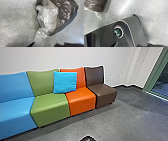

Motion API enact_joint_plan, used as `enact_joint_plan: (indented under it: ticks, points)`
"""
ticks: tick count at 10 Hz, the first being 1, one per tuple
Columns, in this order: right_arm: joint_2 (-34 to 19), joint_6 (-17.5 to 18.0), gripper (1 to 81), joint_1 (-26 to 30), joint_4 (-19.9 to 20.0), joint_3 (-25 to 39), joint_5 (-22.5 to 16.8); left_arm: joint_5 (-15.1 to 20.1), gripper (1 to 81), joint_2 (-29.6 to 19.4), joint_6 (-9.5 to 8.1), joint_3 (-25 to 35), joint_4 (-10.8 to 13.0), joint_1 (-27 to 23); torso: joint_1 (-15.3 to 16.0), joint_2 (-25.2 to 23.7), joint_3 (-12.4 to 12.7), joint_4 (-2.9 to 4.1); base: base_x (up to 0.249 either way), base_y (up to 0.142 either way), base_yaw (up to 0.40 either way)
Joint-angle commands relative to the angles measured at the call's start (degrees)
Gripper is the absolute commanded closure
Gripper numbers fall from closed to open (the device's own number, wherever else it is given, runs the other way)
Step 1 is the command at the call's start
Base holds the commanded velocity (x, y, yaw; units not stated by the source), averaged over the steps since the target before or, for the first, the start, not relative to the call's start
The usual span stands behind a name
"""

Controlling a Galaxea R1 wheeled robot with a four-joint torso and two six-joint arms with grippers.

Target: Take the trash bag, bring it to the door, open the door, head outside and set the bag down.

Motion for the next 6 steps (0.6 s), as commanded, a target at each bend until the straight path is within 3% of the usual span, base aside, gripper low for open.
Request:
enact_joint_plan:
  ticks: [1, 3, 4, 6]
  points:
    - [-3.3, 0.1, 1.0, 1.9, 0.6, 0.8, -3.7, 3.9, 1.0, -1.3, -0.38, -0.5, -3.0, -10.7, 3.5, -5.4, 0.0, 0.0, 0.0, 0.0, 0.0]
    - [-5.5, 0.2, 1.0, 2.0, 1.5, 1.9, -3.6, 6.2, 1.0, -0.7, -0.46, -0.5, -3.0, -13.2, 6.3, -9.9, -0.1, 0.0, 0.0, 0.0, 0.0]
    - [-9.7, 0.2, 1.0, 2.0, 2.1, 4.9, -3.5, 8.6, 1.0, -0.7, -0.46, -0.3, -3.0, -14.0, 3.8, -6.1, -0.1, 0.0, 0.0, 0.0, 0.0]
    - [-14.1, 0.2, 1.0, 1.1, 2.4, 7.3, -2.3, 8.6, 1.0, -1.4, -0.38, -0.5, -2.8, -14.1, 5.3, -9.0, -0.1, 0.0, 0.0, 0.0, 0.0]
